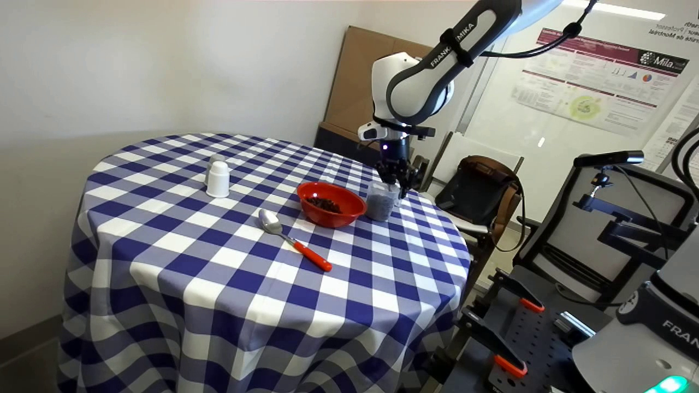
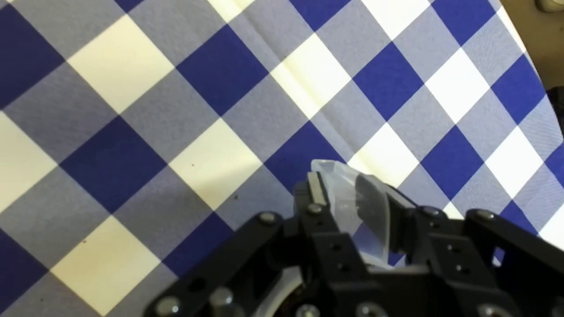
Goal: Pour some of the contents in the clear jar into the red bowl
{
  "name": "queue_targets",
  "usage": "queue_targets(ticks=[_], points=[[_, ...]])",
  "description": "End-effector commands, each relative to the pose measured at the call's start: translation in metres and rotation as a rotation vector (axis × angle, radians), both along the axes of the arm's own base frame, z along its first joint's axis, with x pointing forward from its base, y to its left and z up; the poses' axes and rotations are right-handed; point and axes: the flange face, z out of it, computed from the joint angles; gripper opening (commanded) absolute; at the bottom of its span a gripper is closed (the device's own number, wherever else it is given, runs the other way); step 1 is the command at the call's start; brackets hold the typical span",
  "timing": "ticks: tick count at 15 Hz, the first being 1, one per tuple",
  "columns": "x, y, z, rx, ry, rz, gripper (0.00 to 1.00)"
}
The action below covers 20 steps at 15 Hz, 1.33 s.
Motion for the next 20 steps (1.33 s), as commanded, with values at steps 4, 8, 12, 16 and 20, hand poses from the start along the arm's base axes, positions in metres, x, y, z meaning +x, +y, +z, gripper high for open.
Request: queue_targets(ticks=[4,8,12,16,20], points=[[0.007,0.01,0.002,-0.011,-0.015,0.006,0.09],[0.011,0.025,0.019,-0.067,-0.032,0.028,0.09],[0.016,0.046,0.044,-0.167,-0.087,0.027,0.09],[0.016,0.076,0.074,-0.347,-0.151,-0.006,0.09],[0.011,0.111,0.095,-0.557,-0.184,-0.018,0.09]])
